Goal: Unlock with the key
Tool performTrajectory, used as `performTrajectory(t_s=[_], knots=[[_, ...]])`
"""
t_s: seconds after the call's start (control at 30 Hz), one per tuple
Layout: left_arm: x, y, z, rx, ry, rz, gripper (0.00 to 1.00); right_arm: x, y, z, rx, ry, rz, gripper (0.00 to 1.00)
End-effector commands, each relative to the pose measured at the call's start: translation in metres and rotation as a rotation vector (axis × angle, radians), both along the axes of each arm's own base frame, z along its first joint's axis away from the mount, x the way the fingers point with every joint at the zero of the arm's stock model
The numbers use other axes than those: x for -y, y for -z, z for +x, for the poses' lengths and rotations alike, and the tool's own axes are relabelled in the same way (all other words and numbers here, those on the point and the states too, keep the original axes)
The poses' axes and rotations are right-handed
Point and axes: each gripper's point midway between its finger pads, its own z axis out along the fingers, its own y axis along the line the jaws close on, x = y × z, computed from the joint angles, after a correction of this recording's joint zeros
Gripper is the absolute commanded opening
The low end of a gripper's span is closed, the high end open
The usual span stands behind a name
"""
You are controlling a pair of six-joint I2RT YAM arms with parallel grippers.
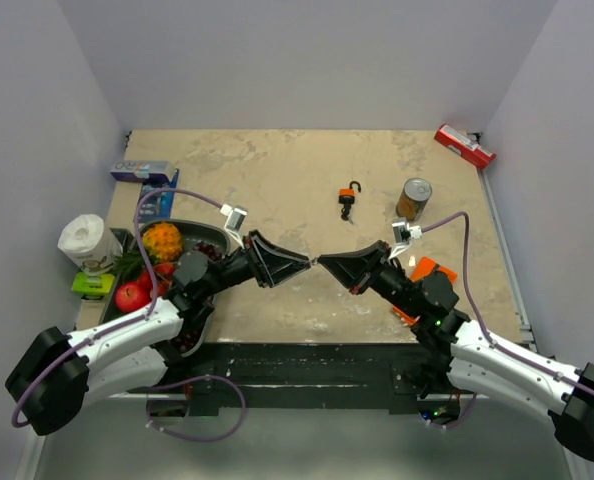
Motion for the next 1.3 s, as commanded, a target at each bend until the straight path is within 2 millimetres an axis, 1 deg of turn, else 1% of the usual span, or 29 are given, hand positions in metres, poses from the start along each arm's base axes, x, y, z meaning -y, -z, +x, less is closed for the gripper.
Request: performTrajectory(t_s=[0.0,0.07,0.2,0.23,0.37,0.43,0.6,0.67,0.7,0.73,0.77,0.8,0.83,0.87,0.9,0.93,0.97,1.0,1.03,1.07,1.1,1.13,1.17,1.2,1.23,1.27], knots=[[0.001,-0.016,-0.006,0.065,0.017,-0.062,0.35,0.002,-0.013,0.0,0.028,0.008,0.046,0.0],[0.001,-0.017,-0.007,0.067,0.022,-0.064,0.32,0.001,-0.011,0.001,0.021,0.009,0.042,0.0],[0.003,-0.017,-0.009,0.069,0.028,-0.066,0.19,0.0,-0.009,0.002,0.016,0.009,0.036,0.0],[0.002,-0.017,-0.008,0.071,0.027,-0.067,0.13,0.0,-0.009,0.002,0.014,0.01,0.036,0.0],[0.002,-0.018,-0.008,0.073,0.02,-0.067,0.03,0.001,-0.008,0.002,0.012,0.011,0.035,0.0],[0.001,-0.017,-0.008,0.075,0.017,-0.062,0.0,0.001,-0.006,0.002,0.006,0.012,0.03,0.0],[0.001,-0.012,-0.005,0.079,0.0,-0.034,0.0,0.0,-0.001,0.003,-0.006,0.013,0.014,0.0],[0.002,-0.003,-0.002,0.063,-0.009,0.007,0.0,0.0,-0.002,0.003,-0.008,0.014,0.006,0.0],[0.002,-0.004,-0.001,0.066,-0.014,0.017,0.0,0.0,0.005,0.004,-0.015,0.019,-0.034,0.0],[0.003,0.006,0.0,0.053,-0.016,0.057,0.0,0.0,-0.002,0.006,-0.005,0.026,-0.047,0.05],[0.003,0.007,0.001,0.053,-0.017,0.07,0.0,0.0,-0.001,0.008,0.012,0.039,-0.087,0.18],[0.004,0.012,0.0,0.05,-0.007,0.092,0.0,0.001,0.009,0.008,-0.009,0.045,-0.142,0.26],[0.004,0.023,0.0,0.042,-0.002,0.139,0.0,0.004,-0.002,0.008,0.013,0.055,-0.146,0.33],[0.005,0.023,-0.001,0.048,0.004,0.154,0.0,0.007,-0.005,0.008,0.035,0.07,-0.17,0.48],[0.005,0.027,-0.001,0.052,0.013,0.177,0.0,0.01,0.002,0.009,0.019,0.078,-0.211,0.55],[0.005,0.036,-0.006,0.062,0.048,0.223,0.0,0.013,-0.008,0.008,0.035,0.086,-0.215,0.6],[0.007,0.032,-0.008,0.085,0.071,0.232,0.0,0.014,-0.008,0.009,0.048,0.091,-0.247,0.66],[0.008,0.036,-0.017,0.105,0.144,0.252,0.0,0.015,0.002,0.007,0.031,0.083,-0.298,0.68],[0.008,0.043,-0.022,0.124,0.188,0.295,0.0,0.015,-0.006,0.006,0.047,0.077,-0.307,0.69],[0.012,0.04,-0.023,0.143,0.229,0.312,0.0,0.011,-0.003,0.001,0.073,0.036,-0.347,0.71],[0.013,0.042,-0.035,0.16,0.312,0.333,0.0,0.01,0.006,-0.002,0.057,0.011,-0.398,0.7],[0.01,0.057,-0.04,0.173,0.362,0.401,0.0,0.008,-0.001,-0.006,0.074,-0.015,-0.409,0.7],[0.013,0.051,-0.039,0.204,0.389,0.421,0.0,0.005,0.005,-0.007,0.089,-0.043,-0.452,0.7],[0.011,0.054,-0.041,0.219,0.413,0.451,0.0,0.003,0.015,-0.016,0.074,-0.101,-0.495,0.7],[0.007,0.065,-0.043,0.242,0.44,0.504,0.0,0.001,0.01,-0.019,0.086,-0.124,-0.506,0.7],[0.005,0.063,-0.046,0.251,0.466,0.517,0.0,-0.002,0.017,-0.02,0.084,-0.152,-0.538,0.69]])
